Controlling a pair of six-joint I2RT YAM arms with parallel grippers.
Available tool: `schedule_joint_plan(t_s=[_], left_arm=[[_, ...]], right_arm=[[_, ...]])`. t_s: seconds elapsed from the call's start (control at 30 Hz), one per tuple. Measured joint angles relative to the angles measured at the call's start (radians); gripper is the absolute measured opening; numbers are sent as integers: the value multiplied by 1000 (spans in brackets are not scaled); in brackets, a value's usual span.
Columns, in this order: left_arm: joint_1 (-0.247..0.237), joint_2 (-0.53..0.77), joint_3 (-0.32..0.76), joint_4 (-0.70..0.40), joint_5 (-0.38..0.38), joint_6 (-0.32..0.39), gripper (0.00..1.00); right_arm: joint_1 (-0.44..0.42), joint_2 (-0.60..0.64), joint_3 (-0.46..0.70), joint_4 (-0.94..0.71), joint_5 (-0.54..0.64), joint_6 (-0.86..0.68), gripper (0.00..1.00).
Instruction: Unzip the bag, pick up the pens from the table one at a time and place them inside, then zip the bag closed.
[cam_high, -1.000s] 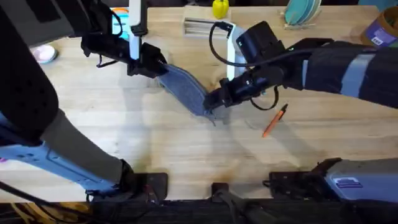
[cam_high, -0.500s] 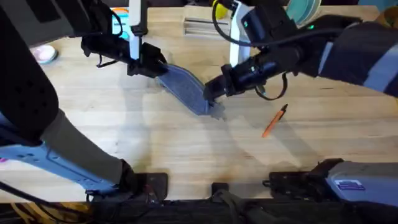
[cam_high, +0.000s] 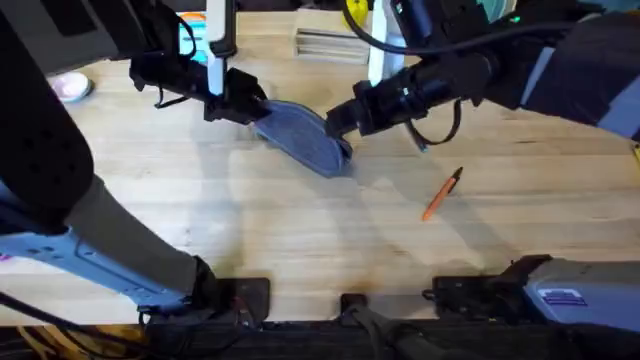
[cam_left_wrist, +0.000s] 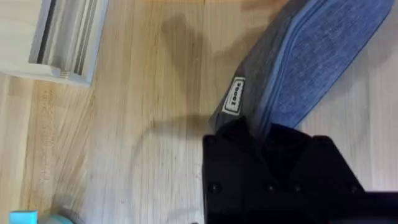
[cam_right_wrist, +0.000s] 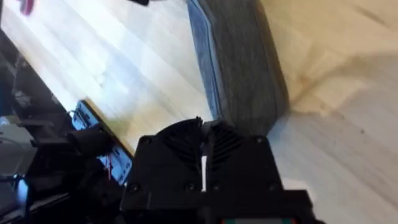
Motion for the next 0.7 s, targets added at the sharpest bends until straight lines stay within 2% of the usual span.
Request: schedule_joint_plan(t_s=[0.23,0.4,0.57,0.6,0.7], left_arm=[[3,0,0,4,0,0,42],[3,0,0,4,0,0,42],[4,0,1,5,1,0,42],[6,0,6,8,0,0,42],[12,0,6,8,-1,0,42]], right_arm=[[-1,8,9,80,5,0,31],[-11,76,66,80,4,-11,31],[-44,163,154,74,5,-15,31],[-60,208,221,75,15,-19,31],[-60,251,285,79,27,-22,31]])
